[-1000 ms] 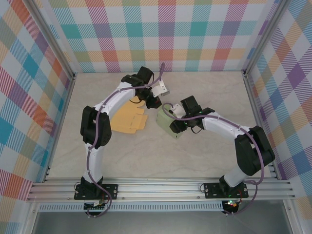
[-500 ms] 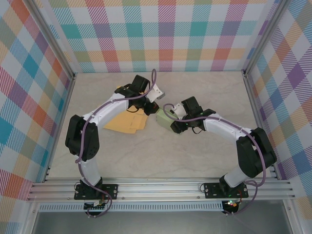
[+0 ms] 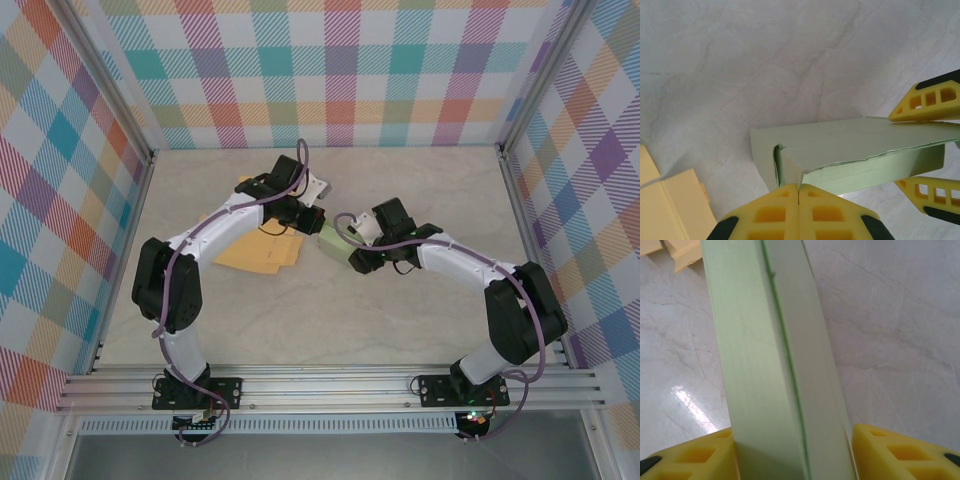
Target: Fold the paper box
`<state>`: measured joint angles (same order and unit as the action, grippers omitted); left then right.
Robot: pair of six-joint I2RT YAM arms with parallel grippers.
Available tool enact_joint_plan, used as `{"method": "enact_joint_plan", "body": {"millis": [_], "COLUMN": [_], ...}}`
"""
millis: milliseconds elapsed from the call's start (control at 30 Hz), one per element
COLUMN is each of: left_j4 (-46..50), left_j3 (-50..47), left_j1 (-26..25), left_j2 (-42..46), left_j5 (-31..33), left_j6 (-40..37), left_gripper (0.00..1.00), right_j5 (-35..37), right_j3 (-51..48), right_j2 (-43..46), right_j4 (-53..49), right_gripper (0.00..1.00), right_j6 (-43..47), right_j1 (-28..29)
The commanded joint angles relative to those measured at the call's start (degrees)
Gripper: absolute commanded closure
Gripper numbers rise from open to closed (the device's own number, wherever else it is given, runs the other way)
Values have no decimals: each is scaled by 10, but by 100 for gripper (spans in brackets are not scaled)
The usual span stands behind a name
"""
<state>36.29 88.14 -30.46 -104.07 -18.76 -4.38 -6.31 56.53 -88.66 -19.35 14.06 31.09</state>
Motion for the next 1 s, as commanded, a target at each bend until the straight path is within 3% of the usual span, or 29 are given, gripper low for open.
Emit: {"method": "enact_joint_plan", "body": {"millis": [0,167,300,467,633,733,833,967], "left_j4": [47,77,48,60,76,69,33,-61], "left_j3": [23,27,-10,-30,-36,-52,-89,-173], "left_j1": [-9,-9,-10,-13,-13,-11,-1,17], "left_j2": [35,46,64,81,83,91,127,201], "left_j5": [-10,-6,-33,8,16,14,12,-50], "left_j6": [47,69,97,88,11,-67,-142,-249], "left_gripper": [100,100,100,99,63,51,46,44], "right_j5": [-26,-25,-24,-37,-62,-66,-63,-67], "right_j3": [-2,0,1,4,9,11,13,14], "right_j2": [-5,-7,-8,-6,-2,-4,-5,-5], "right_j4": [-4,-9,-11,-22,-34,-41,-43,-45], "right_gripper": [45,46,47,48,49,49,49,49], "right_j6": [21,33,40,48,55,58,60,61], "right_j1": [-1,3,9,16,23,29,31,32]}}
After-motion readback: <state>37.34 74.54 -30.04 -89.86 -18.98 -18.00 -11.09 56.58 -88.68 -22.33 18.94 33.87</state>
